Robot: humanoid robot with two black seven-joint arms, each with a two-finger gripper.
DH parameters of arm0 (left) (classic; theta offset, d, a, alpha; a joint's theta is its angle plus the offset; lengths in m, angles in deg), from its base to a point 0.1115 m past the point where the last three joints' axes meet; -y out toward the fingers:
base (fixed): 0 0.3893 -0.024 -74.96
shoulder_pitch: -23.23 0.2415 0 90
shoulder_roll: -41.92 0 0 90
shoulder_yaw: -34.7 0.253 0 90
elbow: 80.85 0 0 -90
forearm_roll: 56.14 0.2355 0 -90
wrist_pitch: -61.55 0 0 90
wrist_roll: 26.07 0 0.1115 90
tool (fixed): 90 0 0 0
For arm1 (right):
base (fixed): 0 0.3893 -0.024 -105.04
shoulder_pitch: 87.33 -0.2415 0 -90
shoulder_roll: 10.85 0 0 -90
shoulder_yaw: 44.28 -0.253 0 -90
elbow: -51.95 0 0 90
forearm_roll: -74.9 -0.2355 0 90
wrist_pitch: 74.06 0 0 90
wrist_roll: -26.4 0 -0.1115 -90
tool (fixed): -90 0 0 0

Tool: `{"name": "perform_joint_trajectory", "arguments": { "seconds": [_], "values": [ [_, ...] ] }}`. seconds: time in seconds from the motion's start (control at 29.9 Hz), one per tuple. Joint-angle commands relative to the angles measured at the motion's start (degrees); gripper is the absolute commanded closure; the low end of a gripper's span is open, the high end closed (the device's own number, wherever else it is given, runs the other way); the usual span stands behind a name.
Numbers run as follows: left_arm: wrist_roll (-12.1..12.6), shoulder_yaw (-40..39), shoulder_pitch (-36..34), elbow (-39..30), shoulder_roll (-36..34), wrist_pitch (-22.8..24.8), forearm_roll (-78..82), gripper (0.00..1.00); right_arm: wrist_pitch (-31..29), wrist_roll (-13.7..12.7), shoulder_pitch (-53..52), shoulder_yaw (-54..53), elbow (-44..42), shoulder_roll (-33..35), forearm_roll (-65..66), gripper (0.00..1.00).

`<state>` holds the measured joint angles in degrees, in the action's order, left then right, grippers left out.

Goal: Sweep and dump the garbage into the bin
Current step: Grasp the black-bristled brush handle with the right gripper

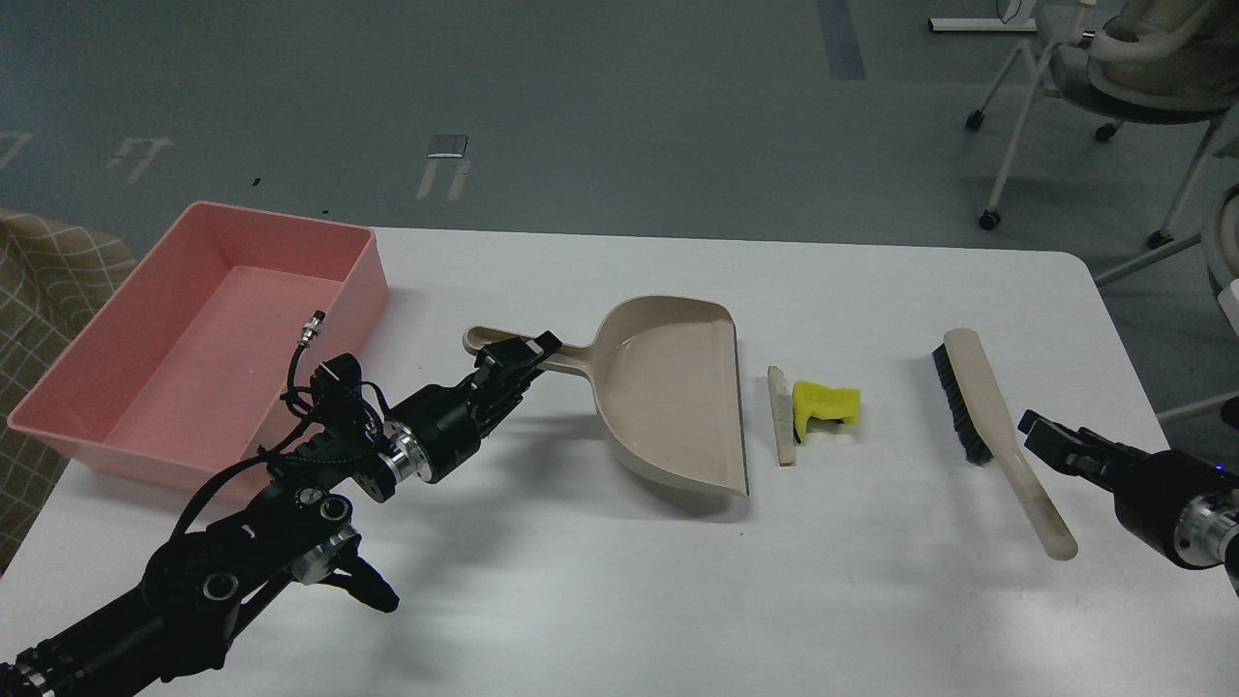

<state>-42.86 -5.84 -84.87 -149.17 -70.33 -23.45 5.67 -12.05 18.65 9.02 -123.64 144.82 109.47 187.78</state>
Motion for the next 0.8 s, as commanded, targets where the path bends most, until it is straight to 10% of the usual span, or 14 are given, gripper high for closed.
{"name": "perform_joint_trajectory", "arguments": {
  "seconds": [0.0, 0.17, 0.33, 0.63, 0.77],
  "values": [
    [0.01, -0.07, 0.0, -0.06, 0.19, 0.01, -0.02, 1.0, -0.01, -0.33, -0.03, 2.11, -1.37, -2.81, 3.47, 0.34],
    [0.01, -0.07, 0.0, 0.11, 0.19, 0.01, -0.02, 1.0, -0.01, -0.59, -0.03, 2.81, -1.98, -3.6, 5.68, 0.36],
    [0.01, -0.07, 0.0, 0.12, 0.19, 0.01, -0.1, 1.0, -0.01, -1.3, -0.56, 2.98, -1.81, -3.25, 6.2, 0.75],
    [0.01, -0.07, 0.0, 0.11, 0.1, 0.01, -0.1, 1.0, -0.01, -1.3, -1.44, 2.9, -1.02, -2.81, 6.21, 0.76],
    [0.01, -0.07, 0.0, 0.11, 0.1, 0.01, -0.1, 1.0, -0.01, -1.3, -1.35, 2.9, -1.02, -2.81, 6.21, 0.92]
  ]
}}
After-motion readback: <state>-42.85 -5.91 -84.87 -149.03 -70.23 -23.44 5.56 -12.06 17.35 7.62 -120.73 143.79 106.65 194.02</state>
